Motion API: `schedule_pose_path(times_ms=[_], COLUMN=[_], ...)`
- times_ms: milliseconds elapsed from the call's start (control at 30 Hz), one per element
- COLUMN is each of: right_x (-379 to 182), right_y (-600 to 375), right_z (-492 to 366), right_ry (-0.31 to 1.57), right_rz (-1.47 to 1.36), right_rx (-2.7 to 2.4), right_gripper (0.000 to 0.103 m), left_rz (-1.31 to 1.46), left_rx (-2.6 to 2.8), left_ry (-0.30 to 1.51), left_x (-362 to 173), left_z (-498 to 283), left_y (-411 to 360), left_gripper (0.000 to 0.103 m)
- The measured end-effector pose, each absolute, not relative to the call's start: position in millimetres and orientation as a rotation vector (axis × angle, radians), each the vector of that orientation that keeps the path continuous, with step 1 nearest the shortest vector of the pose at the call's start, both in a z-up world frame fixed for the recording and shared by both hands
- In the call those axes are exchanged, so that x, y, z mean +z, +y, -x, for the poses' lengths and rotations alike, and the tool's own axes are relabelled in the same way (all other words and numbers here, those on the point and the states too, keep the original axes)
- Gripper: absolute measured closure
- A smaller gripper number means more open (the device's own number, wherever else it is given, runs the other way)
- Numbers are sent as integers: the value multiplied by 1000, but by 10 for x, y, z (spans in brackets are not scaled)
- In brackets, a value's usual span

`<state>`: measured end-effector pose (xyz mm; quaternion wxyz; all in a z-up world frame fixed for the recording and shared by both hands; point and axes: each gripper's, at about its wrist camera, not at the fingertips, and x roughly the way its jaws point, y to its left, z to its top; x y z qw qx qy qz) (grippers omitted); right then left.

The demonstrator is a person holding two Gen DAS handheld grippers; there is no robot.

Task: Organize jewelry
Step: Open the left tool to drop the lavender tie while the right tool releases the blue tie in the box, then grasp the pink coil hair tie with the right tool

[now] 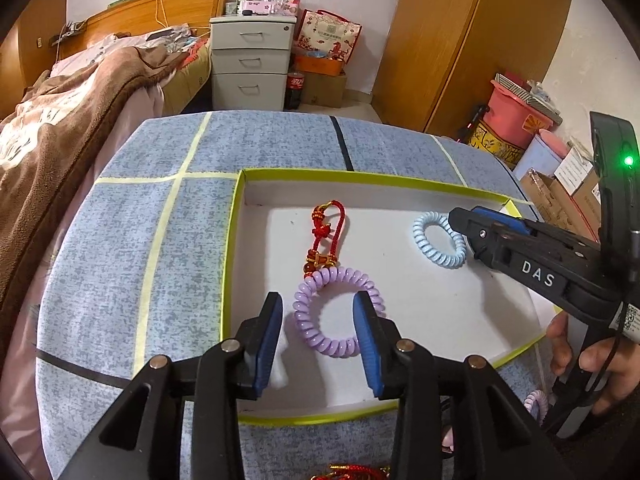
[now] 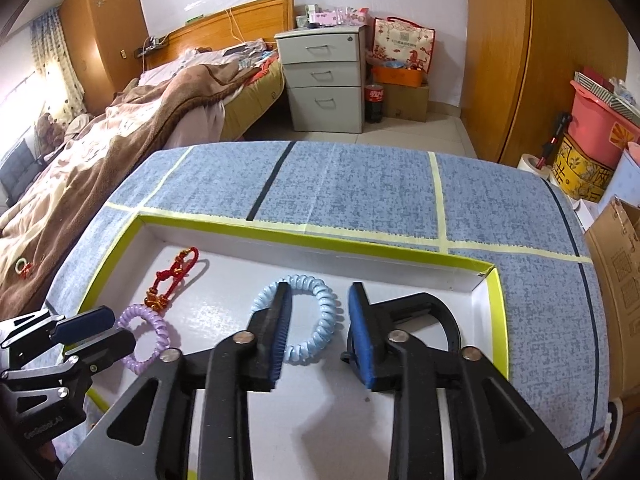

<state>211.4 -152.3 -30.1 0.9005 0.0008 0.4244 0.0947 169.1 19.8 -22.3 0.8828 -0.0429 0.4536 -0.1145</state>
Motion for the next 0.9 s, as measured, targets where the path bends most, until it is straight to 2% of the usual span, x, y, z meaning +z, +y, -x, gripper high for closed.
schedule_pose_path(times_ms=[400, 900], right_x=[-117, 47], right_y=[-1542, -1784], right_z=[-1810, -944], right_ry=[832, 774], right_rz=[-32, -67], right_rx=[208, 208], right_gripper=[71, 70], left_rz=[88, 119], left_rx=[-237, -243], left_ry=[905, 838], left_x=[-48, 84], left_z=[-1501, -866], left_y=[196, 377], left_gripper=[58, 53])
